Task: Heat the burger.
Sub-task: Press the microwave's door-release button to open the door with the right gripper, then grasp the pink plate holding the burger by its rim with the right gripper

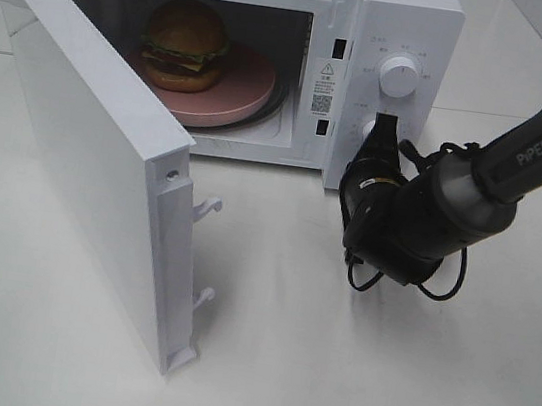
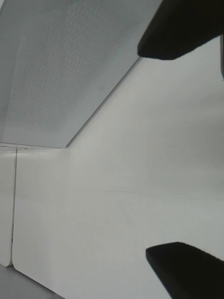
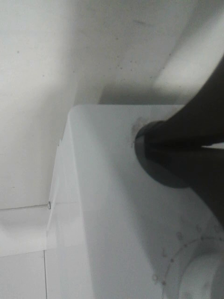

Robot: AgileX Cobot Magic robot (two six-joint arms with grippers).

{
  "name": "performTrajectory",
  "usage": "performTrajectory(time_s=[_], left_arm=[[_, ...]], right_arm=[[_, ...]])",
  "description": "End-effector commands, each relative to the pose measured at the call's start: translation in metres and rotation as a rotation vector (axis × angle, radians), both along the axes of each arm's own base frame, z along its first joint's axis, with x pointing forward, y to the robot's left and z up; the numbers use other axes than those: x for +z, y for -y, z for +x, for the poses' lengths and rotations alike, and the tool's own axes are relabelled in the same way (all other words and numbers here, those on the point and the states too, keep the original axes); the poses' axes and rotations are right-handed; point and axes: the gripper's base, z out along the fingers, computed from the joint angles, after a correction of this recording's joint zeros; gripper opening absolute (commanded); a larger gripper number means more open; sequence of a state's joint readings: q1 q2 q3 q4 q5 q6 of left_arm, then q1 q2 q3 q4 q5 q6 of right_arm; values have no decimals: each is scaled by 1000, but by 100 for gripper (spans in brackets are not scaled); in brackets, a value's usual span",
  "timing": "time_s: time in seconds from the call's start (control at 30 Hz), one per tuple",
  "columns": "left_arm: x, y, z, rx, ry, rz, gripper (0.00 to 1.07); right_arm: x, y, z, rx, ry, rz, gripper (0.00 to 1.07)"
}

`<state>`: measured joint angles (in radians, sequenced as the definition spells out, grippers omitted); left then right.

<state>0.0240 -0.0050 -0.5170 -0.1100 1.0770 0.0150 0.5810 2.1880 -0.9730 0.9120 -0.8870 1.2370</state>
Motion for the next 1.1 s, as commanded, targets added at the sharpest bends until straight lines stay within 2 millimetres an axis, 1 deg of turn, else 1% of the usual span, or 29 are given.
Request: performTrajectory(time_s=[0.03,0.23,0.3,0.33,0.37,0.4,0.47,0.5,0.53,0.57,0.63,0.7,0.73,0.77,0.8,0.83,0.87,0.9,0.93,0.97,1.0,1.03,1.07,1.1], left_arm=[[0,0,-1,1,12,2,101],[0,0,-1,1,12,2,101],[0,0,-1,1,12,2,101],[0,0,-1,1,12,2,101],[0,0,-1,1,12,2,101],[0,0,-1,1,12,2,101],[0,0,-1,1,12,2,101],[0,0,-1,1,12,2,101],[0,0,-1,1,12,2,101],[0,0,-1,1,12,2,101],[0,0,-1,1,12,2,101],[0,0,-1,1,12,2,101],[0,0,-1,1,12,2,101],[0,0,-1,1,12,2,101],[0,0,-1,1,12,2,101],[0,0,-1,1,12,2,101],[0,0,-1,1,12,2,101],[0,0,-1,1,12,2,101],[0,0,-1,1,12,2,101],[0,0,-1,1,12,2,101],[0,0,-1,1,12,2,101],[0,0,-1,1,12,2,101],[0,0,-1,1,12,2,101],[0,0,-1,1,12,2,101]], right_arm=[[28,3,12,61,104,-27,0],[30,3,1,89,67,-34,0],[31,4,-14,150,4,-75,0],[31,4,-14,150,4,-75,0],[31,6,-21,162,-22,-84,0],[31,6,-21,162,-22,-84,0],[32,5,-32,185,-42,-93,0],[32,5,-32,185,-42,-93,0],[32,5,-39,201,-50,-99,0],[32,5,-39,201,-50,-99,0],[37,9,-48,212,-49,-107,0],[40,11,-51,225,-45,-115,0],[48,14,-57,245,-30,-124,0],[48,14,-57,245,-30,-124,0],[55,17,-64,278,-26,-144,0],[55,17,-64,278,-26,-144,0],[60,20,-73,325,-45,-171,0],[60,20,-73,325,-45,-171,0],[61,21,-77,346,-61,-184,0],[65,24,-86,392,-90,-211,0],[65,24,-86,392,-90,-211,0],[69,27,-96,450,-119,-252,0],[69,27,-96,450,-119,-252,0],[70,28,-100,487,-137,-279,0]])
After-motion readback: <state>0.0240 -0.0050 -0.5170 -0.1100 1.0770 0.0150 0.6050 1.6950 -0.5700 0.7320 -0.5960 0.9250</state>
